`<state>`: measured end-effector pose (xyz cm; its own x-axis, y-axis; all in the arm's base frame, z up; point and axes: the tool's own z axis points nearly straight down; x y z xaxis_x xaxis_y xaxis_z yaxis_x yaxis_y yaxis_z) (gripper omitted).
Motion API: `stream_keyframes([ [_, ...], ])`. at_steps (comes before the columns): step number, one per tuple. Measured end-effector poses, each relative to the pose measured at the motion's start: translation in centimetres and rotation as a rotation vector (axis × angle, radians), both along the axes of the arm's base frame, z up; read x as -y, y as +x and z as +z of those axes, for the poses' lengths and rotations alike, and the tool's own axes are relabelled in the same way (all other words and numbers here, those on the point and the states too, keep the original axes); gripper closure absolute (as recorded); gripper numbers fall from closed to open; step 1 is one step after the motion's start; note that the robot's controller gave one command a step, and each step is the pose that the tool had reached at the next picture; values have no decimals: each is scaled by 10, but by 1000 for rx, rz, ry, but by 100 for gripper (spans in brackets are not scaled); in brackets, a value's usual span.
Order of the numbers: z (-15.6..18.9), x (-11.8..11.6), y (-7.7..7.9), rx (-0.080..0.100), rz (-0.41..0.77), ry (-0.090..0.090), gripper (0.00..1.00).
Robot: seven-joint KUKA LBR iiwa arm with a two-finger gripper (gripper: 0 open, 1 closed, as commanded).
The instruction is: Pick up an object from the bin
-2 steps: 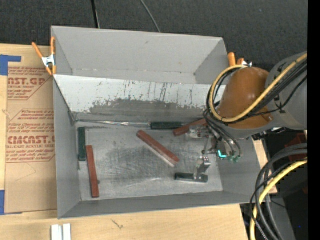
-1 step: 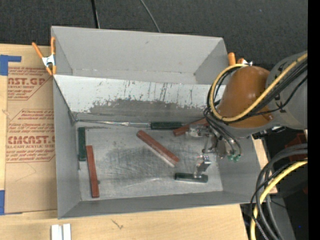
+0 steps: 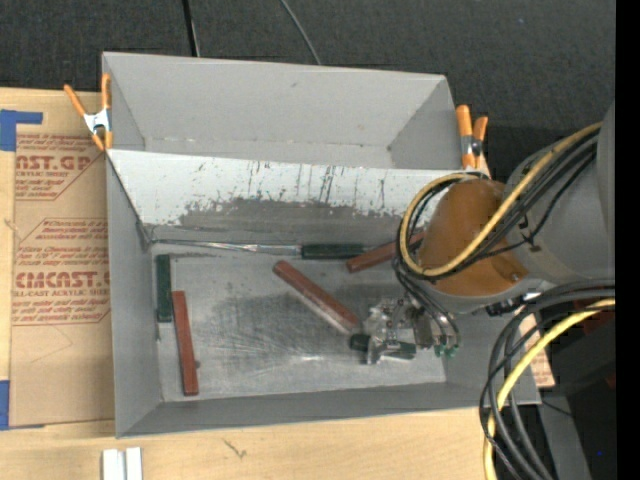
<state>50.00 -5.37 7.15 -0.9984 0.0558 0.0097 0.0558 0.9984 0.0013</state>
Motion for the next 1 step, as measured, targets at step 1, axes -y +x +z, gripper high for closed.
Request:
stream_keyframes([
  [1,0,0,0,0,0,0,100],
])
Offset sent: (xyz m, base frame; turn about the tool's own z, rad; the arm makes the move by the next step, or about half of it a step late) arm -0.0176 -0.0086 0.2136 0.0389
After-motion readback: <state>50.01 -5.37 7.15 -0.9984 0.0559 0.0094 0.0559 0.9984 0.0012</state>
